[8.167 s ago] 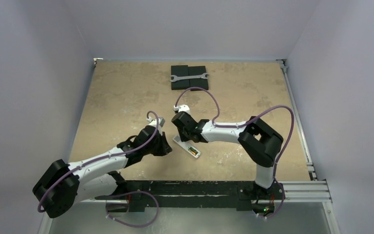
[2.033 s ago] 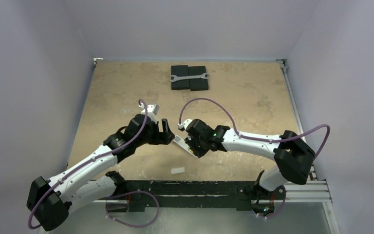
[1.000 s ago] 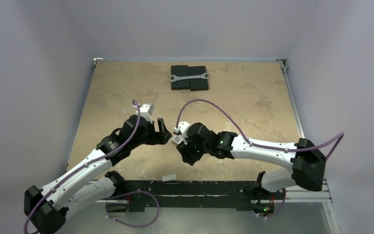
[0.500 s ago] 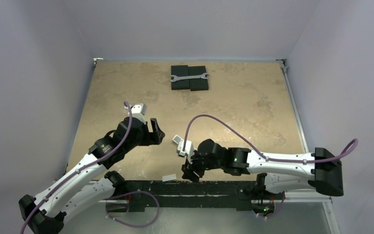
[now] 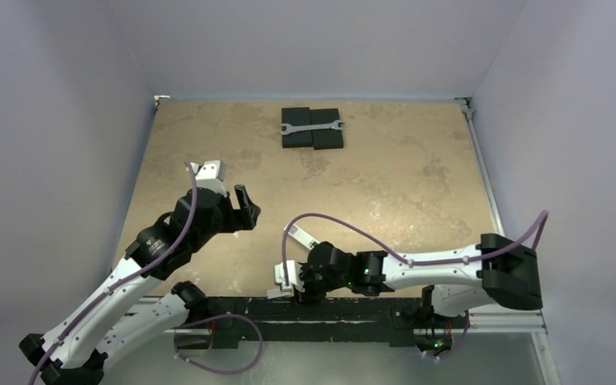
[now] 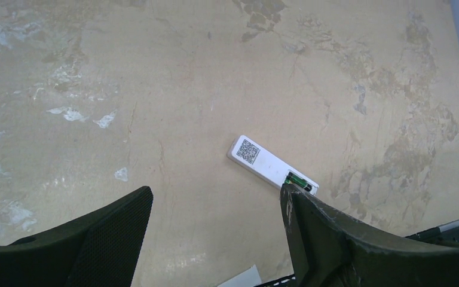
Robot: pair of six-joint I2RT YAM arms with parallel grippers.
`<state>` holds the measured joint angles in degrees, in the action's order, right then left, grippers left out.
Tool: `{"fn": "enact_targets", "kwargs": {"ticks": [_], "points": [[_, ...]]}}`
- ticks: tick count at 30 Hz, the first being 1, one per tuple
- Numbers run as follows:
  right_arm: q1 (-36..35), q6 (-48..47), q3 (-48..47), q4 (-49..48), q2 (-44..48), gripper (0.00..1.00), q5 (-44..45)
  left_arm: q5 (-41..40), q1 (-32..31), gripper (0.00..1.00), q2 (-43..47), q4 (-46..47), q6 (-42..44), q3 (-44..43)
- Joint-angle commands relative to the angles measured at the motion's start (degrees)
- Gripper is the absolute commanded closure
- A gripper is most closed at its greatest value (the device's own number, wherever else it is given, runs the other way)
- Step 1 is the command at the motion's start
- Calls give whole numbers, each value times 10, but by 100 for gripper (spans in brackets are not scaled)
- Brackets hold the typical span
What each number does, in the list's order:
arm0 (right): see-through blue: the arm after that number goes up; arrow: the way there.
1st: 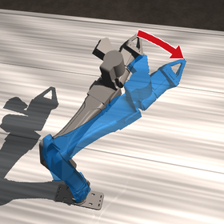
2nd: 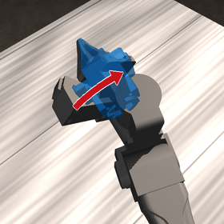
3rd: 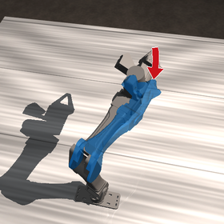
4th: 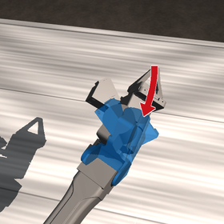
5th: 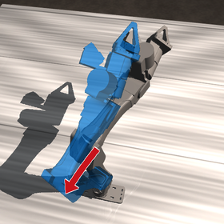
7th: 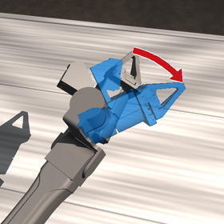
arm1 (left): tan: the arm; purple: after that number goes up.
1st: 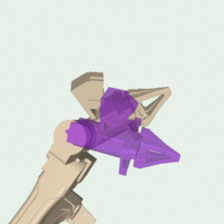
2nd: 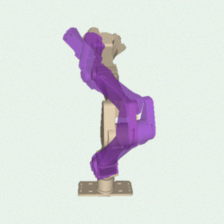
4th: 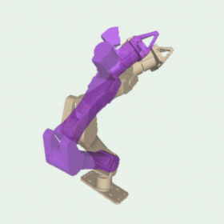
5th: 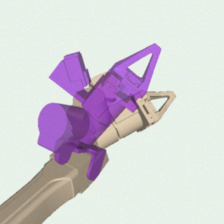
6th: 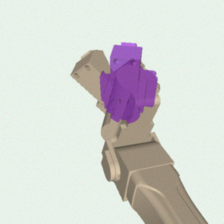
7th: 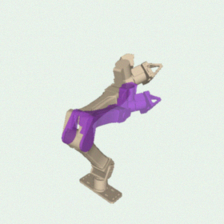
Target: Load the batteries into the remote control
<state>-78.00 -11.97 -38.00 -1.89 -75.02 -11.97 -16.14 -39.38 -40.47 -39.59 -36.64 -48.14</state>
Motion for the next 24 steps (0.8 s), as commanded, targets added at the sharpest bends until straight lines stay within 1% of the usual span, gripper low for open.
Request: {"fn": "enact_targets", "kwargs": {"ticks": [1, 5, 11, 16, 24], "points": [[-4, -84, -41, -31, -47, 42, 2, -15, 3, 21, 13, -17, 22, -23], [-4, -109, -65, -37, -94, 42, 6, -12, 3, 21, 20, -16, 29, -20], [-3, -122, -105, -23, -152, 42, -26, -11, 4, 21, 28, -15, 42, -20], [-3, -126, -128, -9, -186, 41, -28, -11, 3, 20, 33, -8, 48, -19], [0, -129, -139, 2, -210, 42, -16, -11, 4, 20, 38, -1, 49, -10]]}}
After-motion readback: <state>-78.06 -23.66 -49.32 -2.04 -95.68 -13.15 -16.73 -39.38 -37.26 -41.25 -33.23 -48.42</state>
